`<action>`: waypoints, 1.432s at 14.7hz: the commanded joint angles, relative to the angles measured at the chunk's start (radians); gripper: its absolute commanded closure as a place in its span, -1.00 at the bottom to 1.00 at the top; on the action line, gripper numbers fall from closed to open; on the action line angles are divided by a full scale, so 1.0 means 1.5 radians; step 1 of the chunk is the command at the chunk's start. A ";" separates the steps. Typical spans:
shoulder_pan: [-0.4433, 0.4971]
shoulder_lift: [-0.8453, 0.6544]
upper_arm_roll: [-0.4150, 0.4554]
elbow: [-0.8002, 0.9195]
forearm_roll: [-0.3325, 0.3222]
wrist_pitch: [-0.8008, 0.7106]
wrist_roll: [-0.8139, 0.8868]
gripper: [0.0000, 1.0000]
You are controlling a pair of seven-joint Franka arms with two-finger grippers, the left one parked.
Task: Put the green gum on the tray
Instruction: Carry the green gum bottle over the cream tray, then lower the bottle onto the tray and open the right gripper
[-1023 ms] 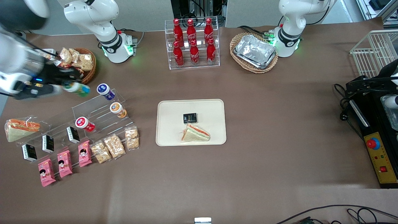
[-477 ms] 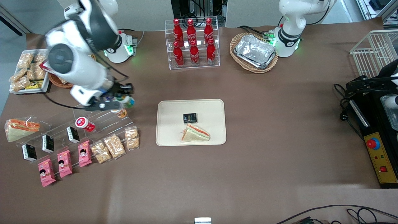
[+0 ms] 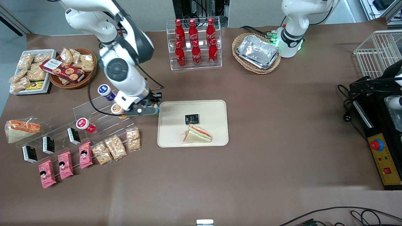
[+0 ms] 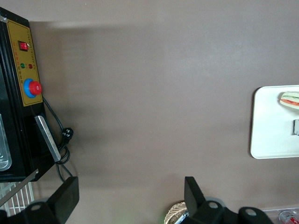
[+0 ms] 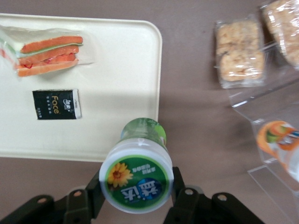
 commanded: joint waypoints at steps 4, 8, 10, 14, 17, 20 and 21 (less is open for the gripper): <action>0.050 0.089 -0.008 -0.016 0.011 0.139 0.049 0.07; 0.062 0.111 -0.008 -0.052 0.011 0.212 0.051 0.06; 0.067 0.125 -0.008 -0.065 0.011 0.247 0.054 0.05; 0.072 0.136 -0.008 -0.064 0.010 0.265 0.060 -0.06; 0.070 0.138 -0.008 -0.063 0.010 0.265 0.060 -0.97; 0.061 0.128 -0.010 -0.058 0.011 0.257 0.051 -0.99; 0.059 0.117 -0.016 -0.057 0.010 0.255 0.048 -0.99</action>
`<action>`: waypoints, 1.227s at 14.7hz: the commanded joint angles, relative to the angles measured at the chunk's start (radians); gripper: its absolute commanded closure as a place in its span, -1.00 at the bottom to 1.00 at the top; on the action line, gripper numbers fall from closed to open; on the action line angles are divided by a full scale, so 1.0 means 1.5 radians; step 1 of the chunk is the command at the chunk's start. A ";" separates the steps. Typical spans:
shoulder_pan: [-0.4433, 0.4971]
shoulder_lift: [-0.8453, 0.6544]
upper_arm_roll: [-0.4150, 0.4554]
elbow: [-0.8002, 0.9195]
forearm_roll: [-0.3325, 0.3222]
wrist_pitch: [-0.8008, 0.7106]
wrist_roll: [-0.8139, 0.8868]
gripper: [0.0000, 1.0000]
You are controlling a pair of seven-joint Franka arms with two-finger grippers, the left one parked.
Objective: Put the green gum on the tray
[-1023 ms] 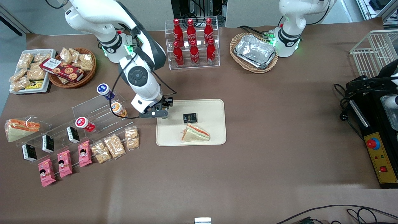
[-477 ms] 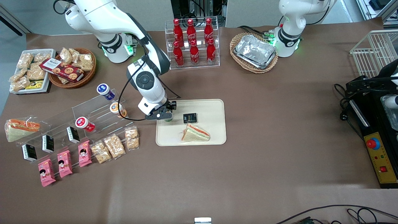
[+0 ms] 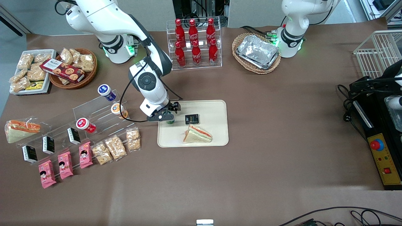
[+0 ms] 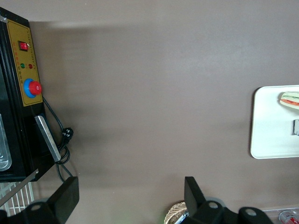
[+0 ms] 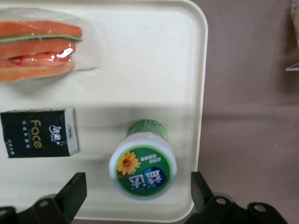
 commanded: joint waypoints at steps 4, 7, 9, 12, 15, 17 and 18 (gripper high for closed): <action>-0.068 -0.098 -0.012 0.010 0.011 -0.072 -0.030 -0.99; -0.122 -0.167 -0.012 0.046 0.011 -0.188 -0.062 -0.99; -0.166 -0.198 -0.013 0.087 0.010 -0.281 -0.109 -0.99; -0.240 -0.223 -0.013 0.147 0.008 -0.407 -0.198 -0.99; -0.310 -0.224 -0.013 0.209 0.009 -0.494 -0.274 -0.99; -0.350 -0.223 -0.013 0.252 0.005 -0.532 -0.312 -0.99; -0.373 -0.220 -0.013 0.279 0.002 -0.561 -0.329 -0.99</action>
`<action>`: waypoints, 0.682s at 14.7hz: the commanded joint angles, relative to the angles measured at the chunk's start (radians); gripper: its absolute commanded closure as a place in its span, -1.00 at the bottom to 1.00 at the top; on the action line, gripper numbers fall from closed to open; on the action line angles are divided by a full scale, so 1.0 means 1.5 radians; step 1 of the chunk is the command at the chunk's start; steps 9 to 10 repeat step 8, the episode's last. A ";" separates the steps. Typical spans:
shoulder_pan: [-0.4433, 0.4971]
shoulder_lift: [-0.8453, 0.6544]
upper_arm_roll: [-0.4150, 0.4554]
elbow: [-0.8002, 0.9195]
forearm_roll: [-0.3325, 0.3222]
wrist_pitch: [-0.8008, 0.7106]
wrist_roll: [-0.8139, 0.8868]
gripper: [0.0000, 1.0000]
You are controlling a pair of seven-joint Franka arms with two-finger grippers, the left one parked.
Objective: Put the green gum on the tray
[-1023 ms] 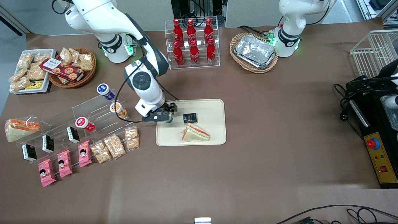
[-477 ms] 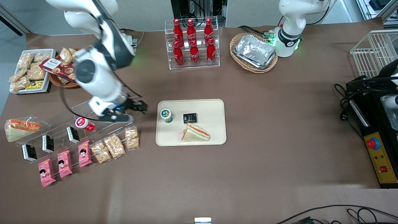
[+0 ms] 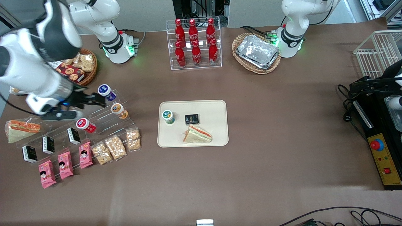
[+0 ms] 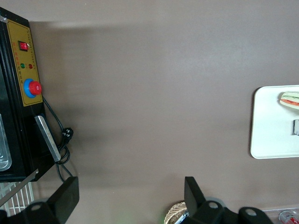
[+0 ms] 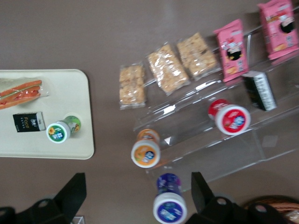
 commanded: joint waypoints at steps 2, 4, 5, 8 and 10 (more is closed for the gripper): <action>-0.099 0.030 0.007 0.139 0.000 -0.123 -0.096 -0.99; -0.120 0.043 0.007 0.177 -0.017 -0.143 -0.142 -0.99; -0.121 0.045 0.006 0.182 -0.034 -0.147 -0.150 -0.99; -0.121 0.044 -0.006 0.189 -0.043 -0.159 -0.151 -0.99; -0.121 0.044 -0.006 0.189 -0.043 -0.159 -0.151 -0.99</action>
